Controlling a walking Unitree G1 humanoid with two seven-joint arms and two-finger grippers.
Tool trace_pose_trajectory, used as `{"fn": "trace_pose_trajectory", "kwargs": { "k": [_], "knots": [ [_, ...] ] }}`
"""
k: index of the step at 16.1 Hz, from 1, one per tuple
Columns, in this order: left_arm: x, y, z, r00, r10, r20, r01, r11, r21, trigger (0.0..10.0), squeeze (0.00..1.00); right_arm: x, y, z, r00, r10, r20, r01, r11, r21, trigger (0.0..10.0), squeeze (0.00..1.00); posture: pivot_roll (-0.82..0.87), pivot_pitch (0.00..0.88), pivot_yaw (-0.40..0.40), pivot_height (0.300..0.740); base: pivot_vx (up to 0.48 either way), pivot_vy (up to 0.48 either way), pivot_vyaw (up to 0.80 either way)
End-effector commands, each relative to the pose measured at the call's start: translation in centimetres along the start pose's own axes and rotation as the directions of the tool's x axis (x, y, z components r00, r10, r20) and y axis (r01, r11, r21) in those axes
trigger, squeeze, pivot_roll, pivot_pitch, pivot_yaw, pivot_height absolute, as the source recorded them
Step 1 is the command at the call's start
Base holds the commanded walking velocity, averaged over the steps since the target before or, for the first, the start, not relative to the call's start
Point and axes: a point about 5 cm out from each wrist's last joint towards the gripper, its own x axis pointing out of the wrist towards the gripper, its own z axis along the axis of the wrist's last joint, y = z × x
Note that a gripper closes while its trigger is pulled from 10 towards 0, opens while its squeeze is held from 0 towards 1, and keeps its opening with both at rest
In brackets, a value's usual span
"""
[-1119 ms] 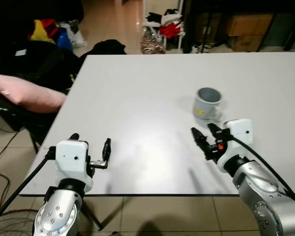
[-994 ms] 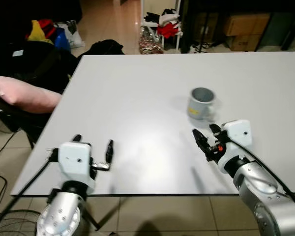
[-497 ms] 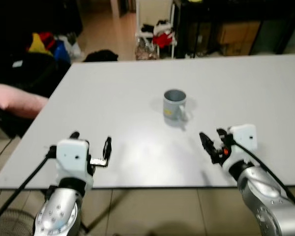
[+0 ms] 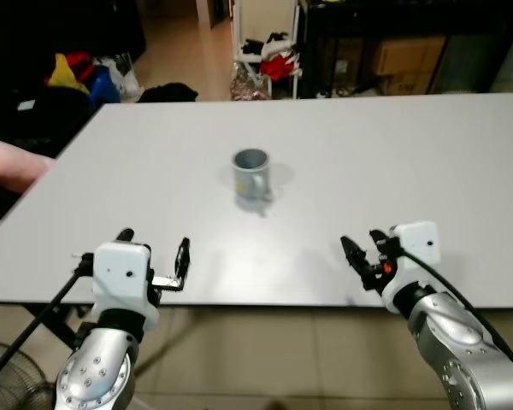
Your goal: Setting the table
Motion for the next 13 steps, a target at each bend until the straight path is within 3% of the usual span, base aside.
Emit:
{"fn": "trace_pose_trajectory", "kwargs": {
  "k": [1, 3, 5, 9, 13],
  "knots": [
    [-0.20, 0.52, -0.27, 1.000, 0.023, -0.015, -0.022, 1.000, 0.018, 10.0, 0.00, 0.25, 1.19, 0.76, 0.996, 0.074, 0.040, -0.073, 0.997, -0.022, 10.0, 0.00, -0.07, 0.000, 0.065, 0.740, 0.000, -0.375, 0.00],
    [-0.32, 0.53, -0.38, 0.999, 0.031, -0.020, -0.031, 0.999, 0.009, 10.0, 0.00, 0.53, 1.34, 0.92, 0.994, 0.101, 0.048, -0.099, 0.995, -0.028, 10.0, 0.00, -0.07, 0.000, 0.063, 0.740, 0.000, -0.373, 0.63],
    [-0.27, 0.45, -0.59, 0.999, 0.032, -0.042, -0.033, 0.999, -0.007, 10.0, 0.00, 0.81, 1.40, 1.19, 0.990, 0.127, 0.058, -0.125, 0.991, -0.037, 10.0, 0.00, -0.06, 0.000, 0.062, 0.740, 0.000, 0.000, 0.80],
    [-0.72, 1.01, -0.04, 0.999, 0.041, -0.024, -0.040, 0.998, 0.052, 10.0, 0.00, 1.02, 1.78, 1.01, 0.985, 0.163, 0.057, -0.162, 0.987, -0.017, 10.0, 0.00, -0.04, 0.000, 0.049, 0.740, 0.000, 0.000, 0.80],
    [-0.55, 1.26, 0.27, 0.998, 0.058, -0.009, -0.057, 0.997, 0.056, 10.0, 0.00, 1.22, 1.87, 1.09, 0.985, 0.156, 0.080, -0.155, 0.988, -0.018, 10.0, 0.00, -0.03, 0.000, 0.048, 0.740, 0.000, 0.000, 0.80]
  ]
}}
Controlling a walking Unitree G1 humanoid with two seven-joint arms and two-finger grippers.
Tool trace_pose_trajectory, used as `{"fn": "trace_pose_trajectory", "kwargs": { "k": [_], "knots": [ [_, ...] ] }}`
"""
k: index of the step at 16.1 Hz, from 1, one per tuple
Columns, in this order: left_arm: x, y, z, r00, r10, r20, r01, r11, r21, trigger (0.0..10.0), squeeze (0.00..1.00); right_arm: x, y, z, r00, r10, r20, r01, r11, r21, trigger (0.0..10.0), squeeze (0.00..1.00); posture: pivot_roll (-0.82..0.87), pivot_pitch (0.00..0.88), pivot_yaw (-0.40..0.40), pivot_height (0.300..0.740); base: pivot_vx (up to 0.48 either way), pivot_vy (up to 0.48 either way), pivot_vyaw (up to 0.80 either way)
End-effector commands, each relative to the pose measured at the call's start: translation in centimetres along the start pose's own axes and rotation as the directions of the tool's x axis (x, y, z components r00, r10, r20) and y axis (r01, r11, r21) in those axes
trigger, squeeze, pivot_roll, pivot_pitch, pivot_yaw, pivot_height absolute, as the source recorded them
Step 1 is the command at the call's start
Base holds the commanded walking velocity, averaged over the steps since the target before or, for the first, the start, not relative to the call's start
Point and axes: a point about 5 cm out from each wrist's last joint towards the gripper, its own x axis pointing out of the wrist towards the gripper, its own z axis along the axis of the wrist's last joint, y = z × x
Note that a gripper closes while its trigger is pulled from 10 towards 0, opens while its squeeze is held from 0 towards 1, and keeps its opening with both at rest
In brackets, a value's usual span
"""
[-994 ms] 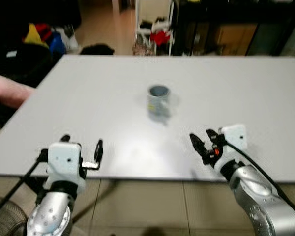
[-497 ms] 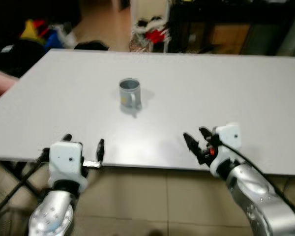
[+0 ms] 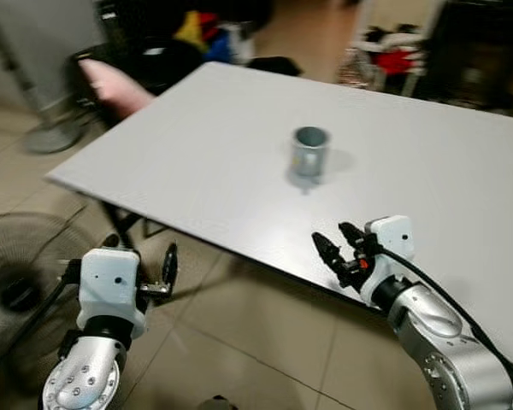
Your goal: Setting the table
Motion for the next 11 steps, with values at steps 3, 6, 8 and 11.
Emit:
{"fn": "trace_pose_trajectory", "kwargs": {
  "k": [3, 6, 8, 11],
  "knots": [
    [0.3, 0.1, 0.5, 1.000, -0.001, 0.018, 0.001, 1.000, 0.021, 10.0, 0.00, 0.1, -0.5, 0.3, 0.998, -0.058, 0.033, 0.057, 0.998, 0.024, 10.0, 0.00, -0.04, 0.000, 0.061, 0.740, 0.000, 0.000, 0.80],
    [1.1, 0.0, 0.6, 0.999, -0.028, 0.029, 0.028, 0.999, 0.024, 10.0, 0.00, -0.6, -1.2, 0.2, 0.991, -0.123, 0.045, 0.122, 0.992, 0.025, 10.0, 0.00, -0.07, 0.000, 0.101, 0.740, 0.000, 0.000, 0.80],
    [1.6, -0.3, 0.5, 0.998, -0.049, 0.034, 0.049, 0.999, 0.019, 10.0, 0.00, -1.3, -1.6, -0.1, 0.987, -0.156, 0.043, 0.156, 0.988, 0.011, 10.0, 0.00, -0.09, 0.000, 0.119, 0.740, 0.000, 0.000, 0.80],
    [2.1, -0.7, 0.6, 0.996, -0.073, 0.042, 0.073, 0.997, 0.006, 10.0, 0.00, -2.0, -1.9, -0.1, 0.985, -0.167, 0.035, 0.167, 0.986, 0.006, 10.0, 0.00, -0.12, 0.000, 0.129, 0.740, 0.000, 0.000, 0.80]
  ]
}}
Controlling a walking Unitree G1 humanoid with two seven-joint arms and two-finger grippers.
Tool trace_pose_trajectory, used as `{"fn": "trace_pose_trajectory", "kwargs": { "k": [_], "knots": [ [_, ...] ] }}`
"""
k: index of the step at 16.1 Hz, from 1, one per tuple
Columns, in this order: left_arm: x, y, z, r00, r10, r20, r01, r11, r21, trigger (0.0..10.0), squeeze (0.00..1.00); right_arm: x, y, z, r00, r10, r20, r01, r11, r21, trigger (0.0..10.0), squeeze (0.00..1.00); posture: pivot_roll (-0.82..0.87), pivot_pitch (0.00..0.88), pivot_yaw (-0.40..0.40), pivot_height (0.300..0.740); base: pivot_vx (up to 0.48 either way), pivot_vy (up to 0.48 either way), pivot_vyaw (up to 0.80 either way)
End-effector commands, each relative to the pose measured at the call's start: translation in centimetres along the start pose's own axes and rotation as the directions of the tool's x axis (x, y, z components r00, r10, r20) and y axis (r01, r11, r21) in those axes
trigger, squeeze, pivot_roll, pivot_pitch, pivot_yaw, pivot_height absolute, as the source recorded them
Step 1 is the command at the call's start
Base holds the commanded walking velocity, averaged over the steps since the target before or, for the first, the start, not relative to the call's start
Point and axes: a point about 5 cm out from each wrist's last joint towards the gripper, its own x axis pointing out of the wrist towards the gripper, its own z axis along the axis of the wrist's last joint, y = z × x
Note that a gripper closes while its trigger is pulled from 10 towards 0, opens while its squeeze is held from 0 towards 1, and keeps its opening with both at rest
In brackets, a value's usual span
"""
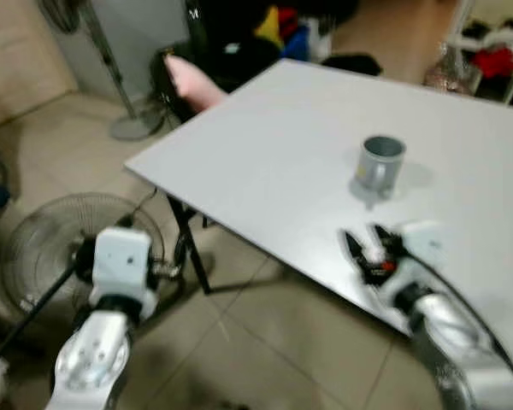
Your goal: Setting the table
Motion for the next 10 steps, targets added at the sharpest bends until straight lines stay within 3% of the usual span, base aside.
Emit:
{"fn": "trace_pose_trajectory", "kwargs": {
  "k": [1, 6, 10],
  "knots": [
    [0.0, -0.2, 0.3, 1.000, -0.009, 0.015, 0.009, 1.000, -0.002, 10.0, 0.00, -0.4, -0.5, 0.3, 1.000, -0.007, 0.002, 0.007, 1.000, -0.012, 10.0, 0.00, -0.12, 0.000, 0.123, 0.740, 0.000, 0.000, 0.80],
    [-0.8, 0.0, 0.0, 1.000, 0.024, 0.001, -0.024, 0.999, -0.036, 10.0, 0.00, 0.4, 0.1, 0.3, 0.998, 0.066, -0.007, -0.066, 0.998, -0.013, 10.0, 0.00, -0.09, 0.000, 0.085, 0.740, 0.000, 0.000, 0.80],
    [-1.5, 0.2, 0.1, 0.999, 0.038, -0.006, -0.038, 0.999, -0.019, 10.0, 0.00, 0.7, 0.7, 0.0, 0.995, 0.096, -0.018, -0.096, 0.995, 0.005, 10.0, 0.00, -0.05, 0.002, 0.070, 0.740, 0.000, 0.311, 0.80]
  ]
}}
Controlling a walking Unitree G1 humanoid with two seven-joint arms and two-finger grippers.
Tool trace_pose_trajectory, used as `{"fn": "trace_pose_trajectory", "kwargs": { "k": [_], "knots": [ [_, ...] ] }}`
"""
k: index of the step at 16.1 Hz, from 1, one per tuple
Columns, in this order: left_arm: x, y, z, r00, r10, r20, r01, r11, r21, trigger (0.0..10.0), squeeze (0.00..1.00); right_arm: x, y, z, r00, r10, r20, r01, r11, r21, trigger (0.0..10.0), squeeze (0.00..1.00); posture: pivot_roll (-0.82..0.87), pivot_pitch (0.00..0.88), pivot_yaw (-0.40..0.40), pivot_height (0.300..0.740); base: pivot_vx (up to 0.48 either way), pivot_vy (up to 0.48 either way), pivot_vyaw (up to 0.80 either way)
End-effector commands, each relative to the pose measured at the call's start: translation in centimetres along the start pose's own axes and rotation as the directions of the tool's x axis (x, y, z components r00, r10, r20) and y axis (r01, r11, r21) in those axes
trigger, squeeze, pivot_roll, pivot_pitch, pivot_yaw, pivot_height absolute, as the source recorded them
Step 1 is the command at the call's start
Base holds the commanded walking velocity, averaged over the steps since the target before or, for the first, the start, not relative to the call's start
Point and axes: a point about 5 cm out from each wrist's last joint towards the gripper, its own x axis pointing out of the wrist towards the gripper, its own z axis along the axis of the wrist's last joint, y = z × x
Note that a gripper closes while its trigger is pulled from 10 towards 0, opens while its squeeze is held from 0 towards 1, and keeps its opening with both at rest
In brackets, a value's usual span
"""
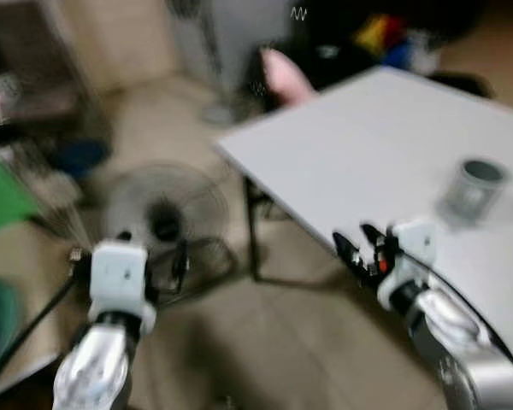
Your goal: Setting the table
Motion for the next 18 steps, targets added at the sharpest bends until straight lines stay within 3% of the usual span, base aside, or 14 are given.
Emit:
{"fn": "trace_pose_trajectory", "kwargs": {
  "k": [1, 12, 16, 18],
  "knots": [
    [0.0, 0.5, 0.5, 1.000, 0.013, 0.016, -0.014, 1.000, 0.025, 10.0, 0.00, 0.3, 0.6, 0.2, 1.000, 0.024, 0.013, -0.024, 1.000, 0.010, 10.0, 0.00, -0.05, 0.002, 0.070, 0.740, 0.000, 0.311, 0.80],
    [0.6, 1.1, 3.7, 0.992, 0.007, 0.125, -0.020, 0.994, 0.103, 10.0, 0.00, 1.2, 0.2, 1.2, 0.997, 0.043, 0.064, -0.045, 0.998, 0.035, 10.0, 0.00, -0.02, 0.000, 0.050, 0.740, 0.000, 0.315, 0.80],
    [0.3, 1.5, 3.5, 0.994, 0.034, 0.102, -0.044, 0.994, 0.101, 10.0, 0.00, 2.3, 0.2, 2.2, 0.993, 0.072, 0.089, -0.075, 0.997, 0.028, 10.0, 0.00, 0.00, 0.000, 0.040, 0.740, 0.000, 0.228, 0.80],
    [0.1, 1.3, 3.1, 0.997, 0.022, 0.071, -0.030, 0.994, 0.109, 10.0, 0.00, 3.1, 0.3, 3.3, 0.988, 0.130, 0.087, -0.135, 0.990, 0.045, 10.0, 0.00, 0.01, 0.000, 0.032, 0.740, 0.000, 0.000, 0.00]
  ]
}}
